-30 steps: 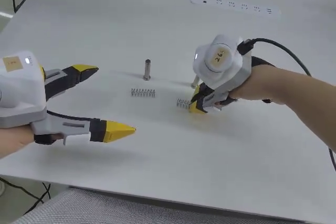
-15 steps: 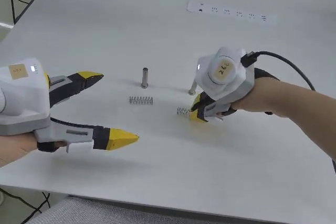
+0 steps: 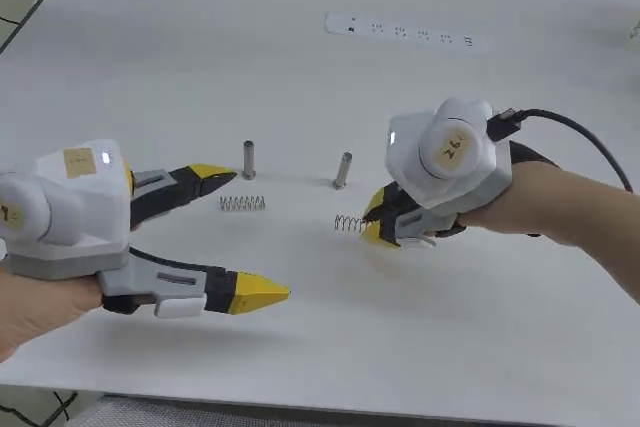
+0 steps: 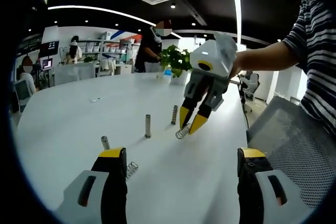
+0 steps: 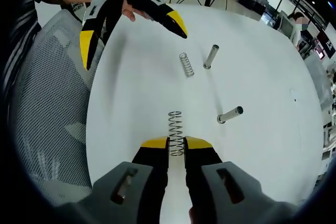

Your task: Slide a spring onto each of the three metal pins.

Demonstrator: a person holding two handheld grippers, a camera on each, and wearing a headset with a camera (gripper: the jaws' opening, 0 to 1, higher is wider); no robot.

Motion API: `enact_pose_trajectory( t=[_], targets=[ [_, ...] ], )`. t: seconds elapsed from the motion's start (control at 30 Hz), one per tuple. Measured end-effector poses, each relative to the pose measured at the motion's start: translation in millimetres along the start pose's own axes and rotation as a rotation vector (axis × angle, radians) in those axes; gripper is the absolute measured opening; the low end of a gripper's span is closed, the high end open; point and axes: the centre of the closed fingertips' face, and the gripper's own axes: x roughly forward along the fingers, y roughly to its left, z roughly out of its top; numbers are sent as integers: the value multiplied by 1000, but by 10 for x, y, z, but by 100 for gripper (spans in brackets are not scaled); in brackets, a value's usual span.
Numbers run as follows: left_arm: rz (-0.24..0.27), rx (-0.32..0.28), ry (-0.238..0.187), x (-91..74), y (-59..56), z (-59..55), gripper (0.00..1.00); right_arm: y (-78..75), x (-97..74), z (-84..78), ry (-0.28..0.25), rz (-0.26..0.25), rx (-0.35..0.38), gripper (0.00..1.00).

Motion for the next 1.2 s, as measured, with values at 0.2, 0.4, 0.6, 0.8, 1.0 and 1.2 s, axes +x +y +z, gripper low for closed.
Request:
enact_pose_trajectory(
  t=[0.2,0.4,0.6,0.8,1.0,1.2],
  targets=[
    [-52,32,11,139,-80,10,81,59,-79,67,-13,-8,-15,12],
    [-98,36,3,244,-103,15,69,133,-143,122,-38,-5,-25,12],
    [-138,53,18,380,-149,-35,55,173,-195,170,-51,-15,-37,12],
    [-180,47,-16,494,-223,54,46,270,-220,190,-59,-17,-57,12],
    [-228,69,-8,557,-321,77,29,323,-268,211,-70,-20,-60,12],
    [-251,77,-19,596,-368,115,24,338,-308,244,-78,-26,-65,12]
  ],
)
